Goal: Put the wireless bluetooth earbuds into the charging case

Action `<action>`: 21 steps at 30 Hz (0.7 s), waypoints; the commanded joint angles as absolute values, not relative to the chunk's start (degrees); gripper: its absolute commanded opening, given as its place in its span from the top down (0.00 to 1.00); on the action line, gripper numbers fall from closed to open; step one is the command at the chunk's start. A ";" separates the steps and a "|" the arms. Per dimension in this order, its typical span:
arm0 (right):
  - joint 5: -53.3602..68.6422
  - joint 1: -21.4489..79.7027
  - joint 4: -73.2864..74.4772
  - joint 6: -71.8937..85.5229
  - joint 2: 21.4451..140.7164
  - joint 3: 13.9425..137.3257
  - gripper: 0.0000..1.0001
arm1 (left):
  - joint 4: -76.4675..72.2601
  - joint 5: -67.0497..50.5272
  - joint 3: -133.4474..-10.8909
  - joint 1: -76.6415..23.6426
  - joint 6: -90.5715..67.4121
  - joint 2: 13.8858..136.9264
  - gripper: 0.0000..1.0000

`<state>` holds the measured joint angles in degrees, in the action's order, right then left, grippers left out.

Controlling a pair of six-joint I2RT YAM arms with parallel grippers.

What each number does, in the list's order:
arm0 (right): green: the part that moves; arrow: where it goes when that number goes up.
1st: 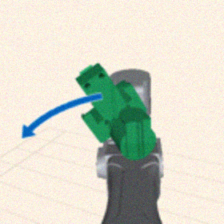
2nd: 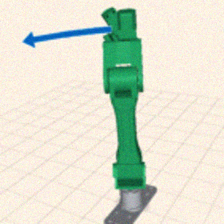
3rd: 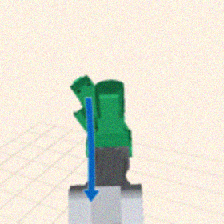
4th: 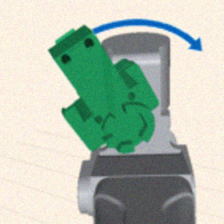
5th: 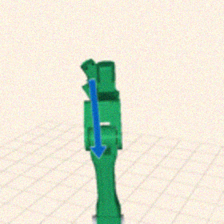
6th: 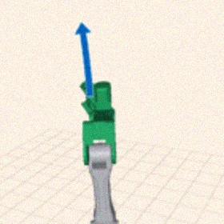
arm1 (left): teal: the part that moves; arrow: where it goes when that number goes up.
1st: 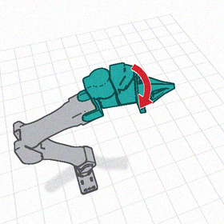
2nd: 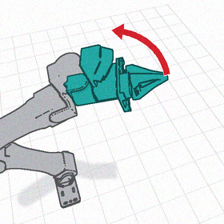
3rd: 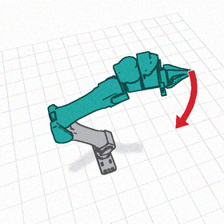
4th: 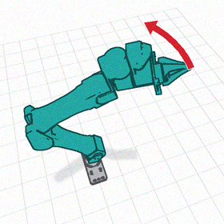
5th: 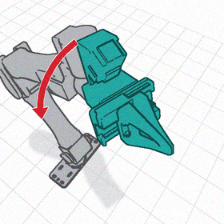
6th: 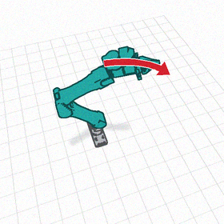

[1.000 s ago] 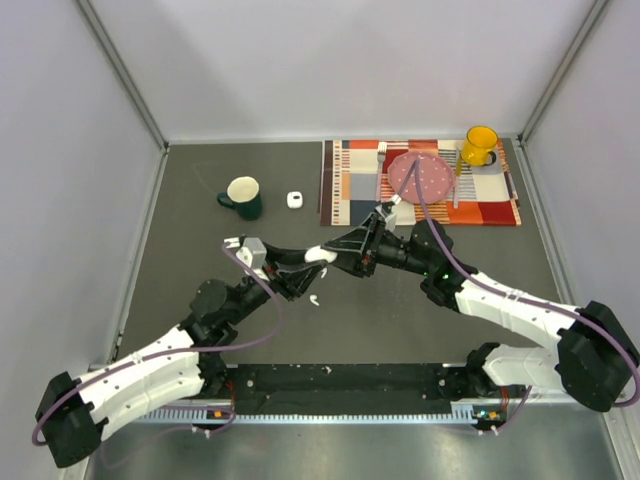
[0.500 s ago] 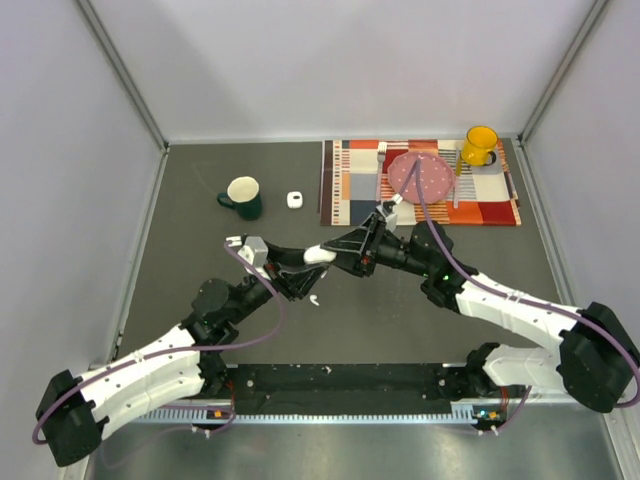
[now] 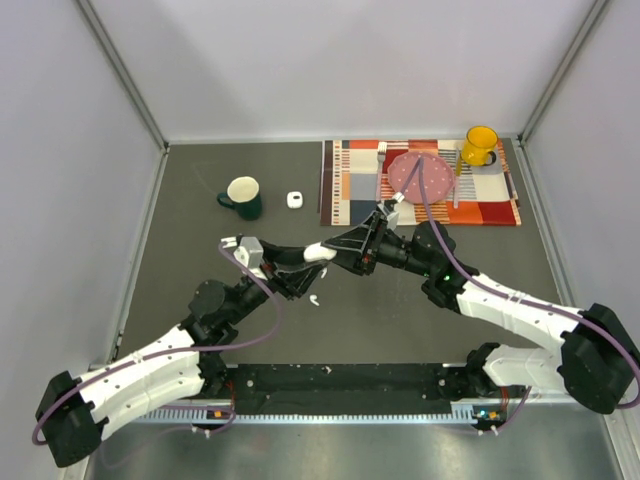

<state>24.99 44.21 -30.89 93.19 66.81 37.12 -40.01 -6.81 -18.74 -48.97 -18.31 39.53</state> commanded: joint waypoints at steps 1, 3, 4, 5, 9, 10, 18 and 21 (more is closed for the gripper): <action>25.40 45.00 -34.54 93.87 65.48 37.00 0.89 | -45.70 -6.24 -18.99 -49.13 -18.28 38.94 0.53; 25.57 45.00 -35.85 94.39 65.65 36.65 0.89 | -46.40 -6.15 -18.72 -49.22 -18.28 39.02 0.54; 25.49 45.00 -36.56 94.66 65.74 36.56 0.89 | -46.41 -6.15 -18.63 -49.22 -18.28 39.20 0.55; 25.49 45.00 -37.00 95.27 65.74 36.21 0.89 | -46.41 -6.24 -18.55 -49.22 -18.28 39.20 0.55; 25.93 45.00 -39.46 96.76 66.35 35.69 0.89 | -47.28 -6.42 -18.20 -49.22 -18.37 39.64 0.56; 25.93 44.91 -40.77 97.55 66.36 35.51 0.89 | -47.55 -6.42 -18.19 -49.22 -18.37 39.81 0.56; 26.37 44.91 -44.38 100.19 67.15 34.45 0.89 | -49.74 -6.68 -18.02 -49.22 -18.37 41.40 0.55; 26.81 44.91 -44.56 100.37 67.41 34.54 0.89 | -50.71 -6.33 -18.02 -49.22 -18.46 41.83 0.56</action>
